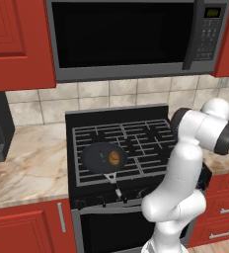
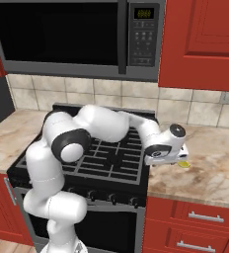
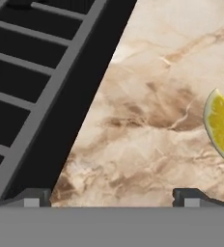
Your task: Put the lemon wedge and potato in the pan. Then turn on the front left burner and set the heat to medium.
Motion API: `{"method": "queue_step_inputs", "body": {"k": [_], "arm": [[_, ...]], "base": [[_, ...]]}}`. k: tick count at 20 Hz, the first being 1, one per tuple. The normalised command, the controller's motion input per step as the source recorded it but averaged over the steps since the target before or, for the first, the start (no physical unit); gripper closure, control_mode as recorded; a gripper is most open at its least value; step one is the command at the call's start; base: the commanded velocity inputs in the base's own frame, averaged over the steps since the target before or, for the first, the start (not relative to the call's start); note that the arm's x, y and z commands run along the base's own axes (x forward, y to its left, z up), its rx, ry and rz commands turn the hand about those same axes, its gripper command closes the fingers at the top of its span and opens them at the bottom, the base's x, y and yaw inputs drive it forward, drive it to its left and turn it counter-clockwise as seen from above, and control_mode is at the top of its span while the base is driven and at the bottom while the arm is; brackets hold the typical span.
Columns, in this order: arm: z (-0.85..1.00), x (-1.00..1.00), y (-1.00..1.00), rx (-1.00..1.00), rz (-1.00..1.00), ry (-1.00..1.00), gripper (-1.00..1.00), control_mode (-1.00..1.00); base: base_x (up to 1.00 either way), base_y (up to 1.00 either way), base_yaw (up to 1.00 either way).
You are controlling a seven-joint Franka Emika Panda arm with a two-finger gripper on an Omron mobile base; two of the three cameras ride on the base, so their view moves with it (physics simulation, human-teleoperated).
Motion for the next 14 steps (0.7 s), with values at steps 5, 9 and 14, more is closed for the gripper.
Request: {"method": "queue_step_inputs", "body": {"k": [5, 9, 14], "arm": [[0.25, 0.52, 0.0, -0.03, 0.06, 0.2, -1.0, -1.0], [0.02, 0.33, 0.0, -0.07, 0.0, 0.39, -1.0, -1.0], [-0.02, 0.35, 0.0, -0.02, 0.0, 0.32, -1.0, -1.0]], "base": [[0.0, 0.0, 0.0], [0.0, 0.0, 0.0], [0.0, 0.0, 0.0]]}}
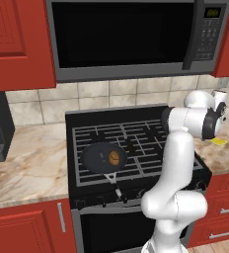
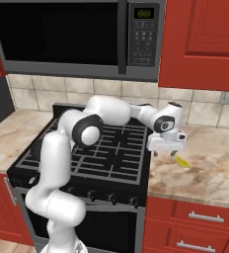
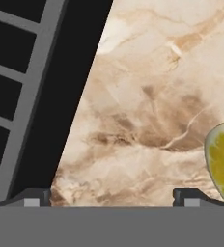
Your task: Put the lemon wedge and potato in the pan. Then turn on the front left burner and set the heat to medium.
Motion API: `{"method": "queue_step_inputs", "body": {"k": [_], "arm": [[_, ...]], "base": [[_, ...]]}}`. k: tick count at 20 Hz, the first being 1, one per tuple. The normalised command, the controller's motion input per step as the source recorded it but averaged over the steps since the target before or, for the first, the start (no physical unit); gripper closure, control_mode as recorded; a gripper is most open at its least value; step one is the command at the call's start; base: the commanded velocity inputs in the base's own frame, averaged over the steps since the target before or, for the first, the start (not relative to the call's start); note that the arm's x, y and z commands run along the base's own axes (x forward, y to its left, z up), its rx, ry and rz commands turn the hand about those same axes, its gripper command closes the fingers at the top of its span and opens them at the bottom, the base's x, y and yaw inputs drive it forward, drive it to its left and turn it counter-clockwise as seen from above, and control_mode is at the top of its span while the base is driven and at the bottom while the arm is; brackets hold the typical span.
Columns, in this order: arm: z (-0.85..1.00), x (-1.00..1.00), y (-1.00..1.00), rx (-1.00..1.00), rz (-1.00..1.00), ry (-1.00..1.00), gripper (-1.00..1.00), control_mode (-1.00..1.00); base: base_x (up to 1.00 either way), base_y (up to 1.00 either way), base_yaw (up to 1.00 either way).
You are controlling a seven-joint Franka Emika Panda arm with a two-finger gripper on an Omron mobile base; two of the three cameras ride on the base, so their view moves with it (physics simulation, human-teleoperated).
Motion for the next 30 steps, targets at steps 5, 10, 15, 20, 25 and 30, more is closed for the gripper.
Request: {"method": "queue_step_inputs", "body": {"k": [5, 10, 15, 20, 25, 30], "arm": [[-0.18, 0.2, -0.04, 0.0, 0.02, 0.03, -1.0, -1.0], [-0.13, 0.02, -0.08, 0.0, 0.05, 0.0, -1.0, -1.0], [-0.15, 0.0, -0.06, 0.0, 0.08, 0.0, -1.0, -1.0], [-0.37, 0.05, -0.18, 0.0, 0.05, -0.05, -1.0, -1.0], [-0.28, 0.04, -0.24, 0.0, 0.04, -0.17, -1.0, -1.0], [0.11, 0.0, -0.07, 0.0, 0.04, -0.22, -1.0, -1.0]], "base": [[0.0, 0.0, 0.0], [0.0, 0.0, 0.0], [0.0, 0.0, 0.0], [0.0, 0.0, 0.0], [0.0, 0.0, 0.0], [0.0, 0.0, 0.0]]}}
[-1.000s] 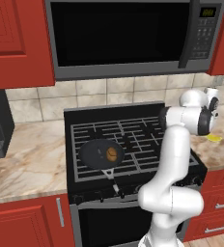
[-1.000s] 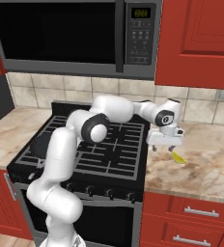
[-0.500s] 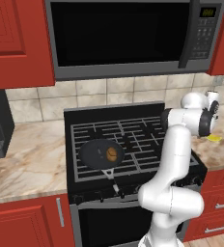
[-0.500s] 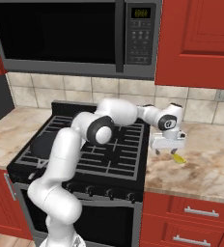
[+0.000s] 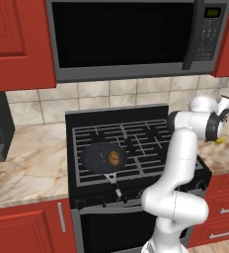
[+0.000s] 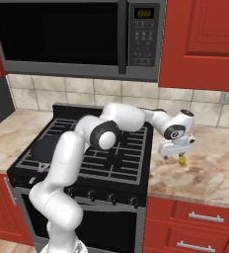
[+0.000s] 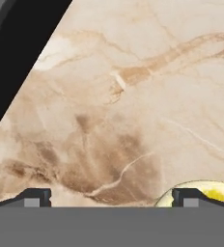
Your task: Put the lemon wedge and potato in the pan. Then turn on the front left burner and set the heat to medium.
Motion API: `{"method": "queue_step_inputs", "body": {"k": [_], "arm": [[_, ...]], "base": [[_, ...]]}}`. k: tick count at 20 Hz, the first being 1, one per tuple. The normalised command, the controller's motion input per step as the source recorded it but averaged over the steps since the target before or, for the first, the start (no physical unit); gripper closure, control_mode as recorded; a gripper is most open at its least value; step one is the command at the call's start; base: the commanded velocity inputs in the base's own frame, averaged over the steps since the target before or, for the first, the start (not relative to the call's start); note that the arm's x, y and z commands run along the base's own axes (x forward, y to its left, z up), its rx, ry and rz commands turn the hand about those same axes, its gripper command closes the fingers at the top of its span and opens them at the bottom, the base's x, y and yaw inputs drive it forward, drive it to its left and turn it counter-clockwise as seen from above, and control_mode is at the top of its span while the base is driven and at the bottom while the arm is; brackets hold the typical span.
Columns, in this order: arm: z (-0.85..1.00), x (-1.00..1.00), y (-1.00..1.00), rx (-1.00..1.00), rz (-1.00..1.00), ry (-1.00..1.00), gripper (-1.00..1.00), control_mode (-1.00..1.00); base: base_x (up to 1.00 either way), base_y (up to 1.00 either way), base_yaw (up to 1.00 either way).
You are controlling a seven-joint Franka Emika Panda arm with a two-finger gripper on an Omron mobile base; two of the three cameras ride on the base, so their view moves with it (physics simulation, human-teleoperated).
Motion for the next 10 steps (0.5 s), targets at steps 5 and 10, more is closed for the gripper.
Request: {"method": "queue_step_inputs", "body": {"k": [5, 10], "arm": [[0.27, -0.23, -0.01, 0.0, 0.05, -0.08, -1.0, -1.0], [0.04, -0.3, 0.0, 0.0, 0.01, 0.02, -1.0, -1.0]], "base": [[0.0, 0.0, 0.0], [0.0, 0.0, 0.0]]}}
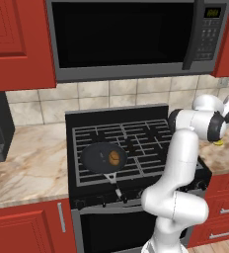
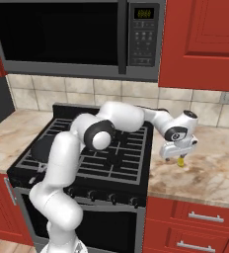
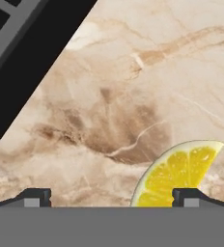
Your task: Put the lemon wedge and potato in the pan. Then turn on the front left burner and set the heat to medium.
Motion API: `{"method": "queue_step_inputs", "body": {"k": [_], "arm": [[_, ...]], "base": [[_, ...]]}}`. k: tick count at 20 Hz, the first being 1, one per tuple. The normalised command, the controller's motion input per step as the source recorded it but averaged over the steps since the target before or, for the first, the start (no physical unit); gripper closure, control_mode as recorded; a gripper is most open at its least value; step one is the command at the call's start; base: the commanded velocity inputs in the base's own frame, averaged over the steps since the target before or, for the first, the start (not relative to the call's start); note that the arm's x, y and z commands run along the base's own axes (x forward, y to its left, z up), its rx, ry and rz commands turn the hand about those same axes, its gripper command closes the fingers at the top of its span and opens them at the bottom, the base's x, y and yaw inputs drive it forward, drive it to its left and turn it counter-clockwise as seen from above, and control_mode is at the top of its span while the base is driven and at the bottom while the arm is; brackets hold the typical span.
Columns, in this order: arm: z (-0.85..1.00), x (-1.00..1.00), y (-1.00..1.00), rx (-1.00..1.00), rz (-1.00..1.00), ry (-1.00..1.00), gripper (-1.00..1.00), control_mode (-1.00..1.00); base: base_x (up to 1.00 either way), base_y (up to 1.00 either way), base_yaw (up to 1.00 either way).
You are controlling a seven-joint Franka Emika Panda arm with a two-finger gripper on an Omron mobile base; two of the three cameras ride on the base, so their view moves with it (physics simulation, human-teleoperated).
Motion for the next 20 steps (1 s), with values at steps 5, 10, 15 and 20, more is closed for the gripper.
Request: {"method": "queue_step_inputs", "body": {"k": [5, 10, 15, 20], "arm": [[0.0, -0.04, 0.0, 0.0, -0.03, 0.04, -1.0, -1.0], [0.17, 0.0, 0.0, 0.0, -0.11, 0.0, -1.0, -1.0], [0.01, 0.0, 0.0, 0.0, -0.19, 0.0, -1.0, -1.0], [0.0, 0.19, -0.05, 0.0, -0.2, 0.0, -1.0, -1.0]], "base": [[0.0, 0.0, 0.0], [0.0, 0.0, 0.0], [0.0, 0.0, 0.0], [0.0, 0.0, 0.0]]}}
